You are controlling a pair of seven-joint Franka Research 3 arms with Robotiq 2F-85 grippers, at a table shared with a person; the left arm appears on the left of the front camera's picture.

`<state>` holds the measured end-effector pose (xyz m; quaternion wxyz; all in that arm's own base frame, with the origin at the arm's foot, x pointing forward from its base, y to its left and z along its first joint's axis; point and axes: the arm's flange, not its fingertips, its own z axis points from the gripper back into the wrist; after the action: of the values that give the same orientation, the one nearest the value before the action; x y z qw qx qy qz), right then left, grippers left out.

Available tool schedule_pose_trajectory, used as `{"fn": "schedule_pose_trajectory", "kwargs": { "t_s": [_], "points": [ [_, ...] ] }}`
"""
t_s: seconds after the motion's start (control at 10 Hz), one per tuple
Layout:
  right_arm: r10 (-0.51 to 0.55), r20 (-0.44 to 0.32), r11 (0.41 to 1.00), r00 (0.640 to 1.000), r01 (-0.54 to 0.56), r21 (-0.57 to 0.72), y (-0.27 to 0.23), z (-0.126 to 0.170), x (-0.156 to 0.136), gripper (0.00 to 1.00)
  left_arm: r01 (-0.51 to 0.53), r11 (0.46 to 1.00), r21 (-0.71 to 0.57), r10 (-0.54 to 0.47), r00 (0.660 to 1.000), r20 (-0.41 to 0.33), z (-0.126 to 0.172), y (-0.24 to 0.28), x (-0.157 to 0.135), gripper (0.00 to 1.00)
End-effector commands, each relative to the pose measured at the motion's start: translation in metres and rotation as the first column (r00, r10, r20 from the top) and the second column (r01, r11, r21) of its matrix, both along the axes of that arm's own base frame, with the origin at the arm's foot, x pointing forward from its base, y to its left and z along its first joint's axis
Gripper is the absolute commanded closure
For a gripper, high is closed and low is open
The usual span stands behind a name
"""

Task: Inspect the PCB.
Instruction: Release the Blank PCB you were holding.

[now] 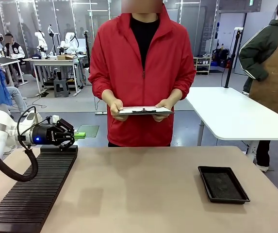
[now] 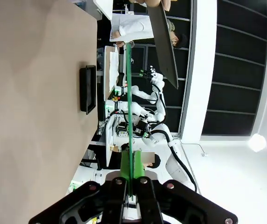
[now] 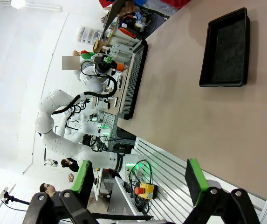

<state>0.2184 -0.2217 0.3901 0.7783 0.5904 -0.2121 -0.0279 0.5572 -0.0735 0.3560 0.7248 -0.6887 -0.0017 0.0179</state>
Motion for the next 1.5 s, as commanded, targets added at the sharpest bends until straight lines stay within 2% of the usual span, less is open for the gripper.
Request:
{"fn": "schedule_pose_trajectory", "kwargs": {
  "t_s": [0.0,1.4],
  "points": [
    [-0.003,0.02,1.0,1.0,0.003,0.005,-0.0008,0.0006,0.0001,0.0,0.007,1.0,-0.004,-0.007,1.0,-0.002,0.001,-0.0007,-0.0019,0.97],
    [-0.003,0.02,1.0,1.0,0.003,0.005,-0.0008,0.0006,0.0001,0.0,0.007,1.0,-0.004,-0.007,1.0,-0.002,0.001,-0.0007,-0.0019,0.97]
  ]
}}
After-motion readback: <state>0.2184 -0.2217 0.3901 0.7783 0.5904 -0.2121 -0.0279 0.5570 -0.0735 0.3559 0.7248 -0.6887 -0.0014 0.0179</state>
